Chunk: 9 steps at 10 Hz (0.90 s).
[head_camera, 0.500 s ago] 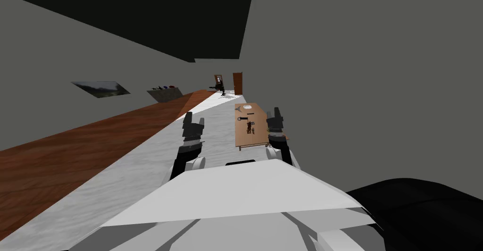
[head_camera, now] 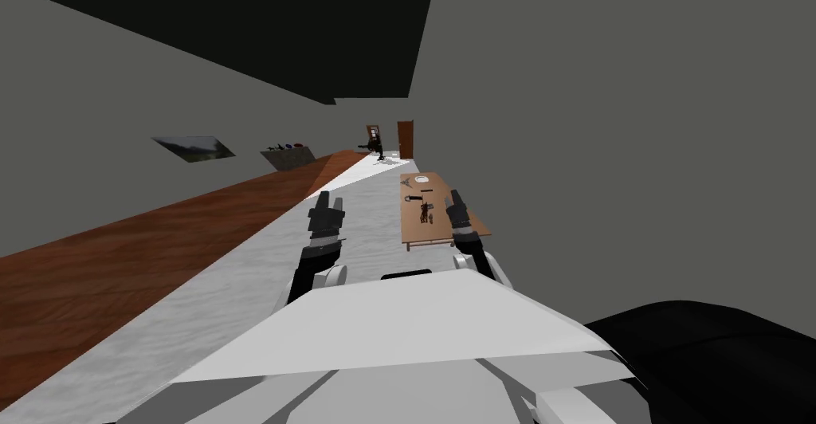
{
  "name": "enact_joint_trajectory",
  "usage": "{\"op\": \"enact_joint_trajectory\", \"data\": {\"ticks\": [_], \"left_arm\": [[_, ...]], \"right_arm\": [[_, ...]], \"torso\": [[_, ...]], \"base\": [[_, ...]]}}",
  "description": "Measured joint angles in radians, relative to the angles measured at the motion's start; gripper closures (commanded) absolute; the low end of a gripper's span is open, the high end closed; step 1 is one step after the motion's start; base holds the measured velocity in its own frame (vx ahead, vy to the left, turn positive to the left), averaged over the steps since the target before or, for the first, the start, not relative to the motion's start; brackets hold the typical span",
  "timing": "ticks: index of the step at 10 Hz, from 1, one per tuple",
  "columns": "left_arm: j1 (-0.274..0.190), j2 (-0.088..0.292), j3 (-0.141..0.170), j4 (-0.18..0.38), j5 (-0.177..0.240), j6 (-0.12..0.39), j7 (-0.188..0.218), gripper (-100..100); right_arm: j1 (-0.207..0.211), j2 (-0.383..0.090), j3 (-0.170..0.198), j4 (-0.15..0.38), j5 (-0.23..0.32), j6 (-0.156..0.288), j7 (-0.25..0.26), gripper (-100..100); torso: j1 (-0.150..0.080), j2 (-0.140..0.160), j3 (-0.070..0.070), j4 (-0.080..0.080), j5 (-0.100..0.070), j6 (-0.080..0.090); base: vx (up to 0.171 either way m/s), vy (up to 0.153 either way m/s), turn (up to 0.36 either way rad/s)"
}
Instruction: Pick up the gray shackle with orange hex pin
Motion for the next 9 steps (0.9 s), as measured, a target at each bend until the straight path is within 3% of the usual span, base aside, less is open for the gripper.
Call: {"op": "enact_joint_trajectory", "data": {"ticks": [1, 3, 6, 7, 9], "left_arm": [[0.000, 0.000, 0.000, 0.000, 0.000, 0.000, 0.000, 0], [0.000, 0.000, 0.000, 0.000, 0.000, 0.000, 0.000, 0], [0.000, 0.000, 0.000, 0.000, 0.000, 0.000, 0.000, 0], [0.000, 0.000, 0.000, 0.000, 0.000, 0.000, 0.000, 0], [0.000, 0.000, 0.000, 0.000, 0.000, 0.000, 0.000, 0]], "right_arm": [[0.008, -0.020, 0.004, 0.010, 0.021, 0.026, 0.007, -100], [0.005, -0.047, -0.003, 0.059, 0.041, 0.042, 0.011, -100], [0.032, -0.090, 0.000, 0.116, 0.086, 0.074, 0.023, -100], [0.024, -0.109, 0.002, 0.138, 0.109, 0.110, 0.029, -100], [0.020, -0.132, 0.000, 0.199, 0.135, 0.136, 0.037, -100]], "torso": [[0.000, 0.001, 0.000, 0.000, 0.000, 0.000], [-0.002, -0.001, -0.001, 0.000, 0.000, 0.000], [-0.001, -0.001, -0.001, 0.000, 0.000, 0.000], [0.000, 0.000, 0.000, 0.000, 0.000, 0.000], [-0.001, -0.002, -0.001, 0.000, 0.000, 0.000]], "base": [[-0.075, 0.036, 0.024], [-0.070, 0.047, 0.117], [-0.073, 0.060, 0.102], [-0.065, 0.046, 0.048], [-0.055, 0.058, 0.138]]}}
